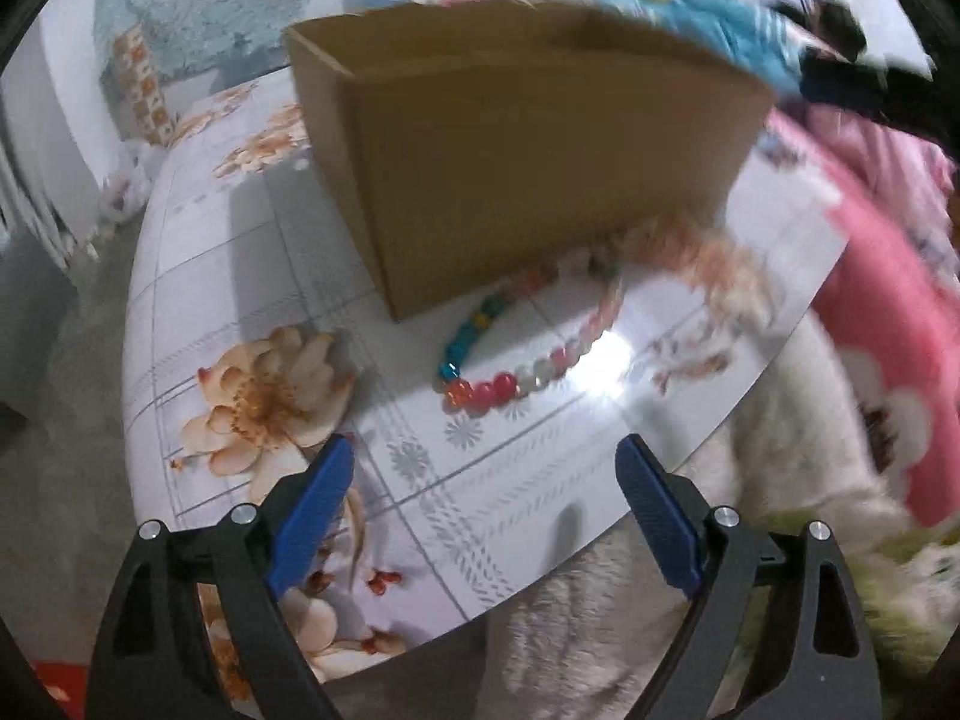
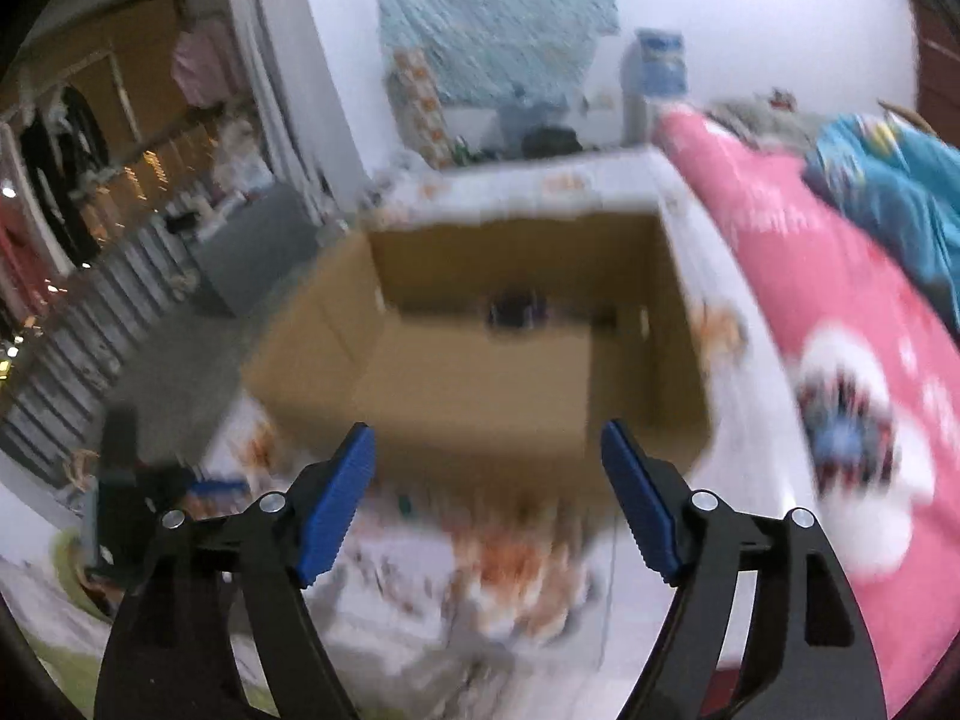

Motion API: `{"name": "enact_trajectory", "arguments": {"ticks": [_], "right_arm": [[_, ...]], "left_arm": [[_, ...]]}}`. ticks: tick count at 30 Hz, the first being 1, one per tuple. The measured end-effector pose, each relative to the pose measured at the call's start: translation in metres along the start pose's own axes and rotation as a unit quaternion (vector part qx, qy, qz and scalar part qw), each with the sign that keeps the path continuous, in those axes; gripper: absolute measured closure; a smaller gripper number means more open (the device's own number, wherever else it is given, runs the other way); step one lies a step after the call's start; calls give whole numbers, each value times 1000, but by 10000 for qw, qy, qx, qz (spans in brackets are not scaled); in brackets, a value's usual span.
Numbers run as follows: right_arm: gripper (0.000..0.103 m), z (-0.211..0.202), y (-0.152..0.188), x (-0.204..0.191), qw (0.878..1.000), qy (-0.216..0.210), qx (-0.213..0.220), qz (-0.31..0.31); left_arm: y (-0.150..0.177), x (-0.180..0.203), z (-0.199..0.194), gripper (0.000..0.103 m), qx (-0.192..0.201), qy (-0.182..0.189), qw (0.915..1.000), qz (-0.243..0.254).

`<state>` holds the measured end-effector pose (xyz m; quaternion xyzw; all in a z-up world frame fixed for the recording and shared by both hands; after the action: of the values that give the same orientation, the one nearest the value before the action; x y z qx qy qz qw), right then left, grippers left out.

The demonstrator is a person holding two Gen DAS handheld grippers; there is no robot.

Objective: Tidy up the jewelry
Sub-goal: 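Open the right tool and move it back toward the bead bracelet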

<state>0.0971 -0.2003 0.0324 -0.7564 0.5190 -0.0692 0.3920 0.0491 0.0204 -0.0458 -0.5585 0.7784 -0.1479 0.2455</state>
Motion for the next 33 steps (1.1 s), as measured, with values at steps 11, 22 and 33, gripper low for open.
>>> {"name": "enact_trajectory", "arguments": {"ticks": [11, 22, 33], "right_arm": [[8, -9, 48, 0, 9841, 1400, 987, 465], [8, -1, 51, -12, 9762, 1850, 1128, -22], [23, 35, 52, -34, 9966, 527, 621, 121]], "left_arm": [[3, 3, 24, 5, 172, -216, 9994, -232], [7, 0, 20, 5, 206, -231, 9991, -283], [-5, -19, 11, 5, 629, -142, 9957, -665]]}}
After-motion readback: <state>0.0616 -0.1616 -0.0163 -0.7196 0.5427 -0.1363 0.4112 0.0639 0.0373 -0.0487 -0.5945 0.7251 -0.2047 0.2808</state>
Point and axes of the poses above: each gripper's, at about its wrist camera, not at the fingertips, and z roughly the way its jaws point, x to its right, y to its underside, the point moved 3 cm from there along z, roughly the way its jaws point, and after that the axes turned 15 degrees about -y, right-handed, at the moved point
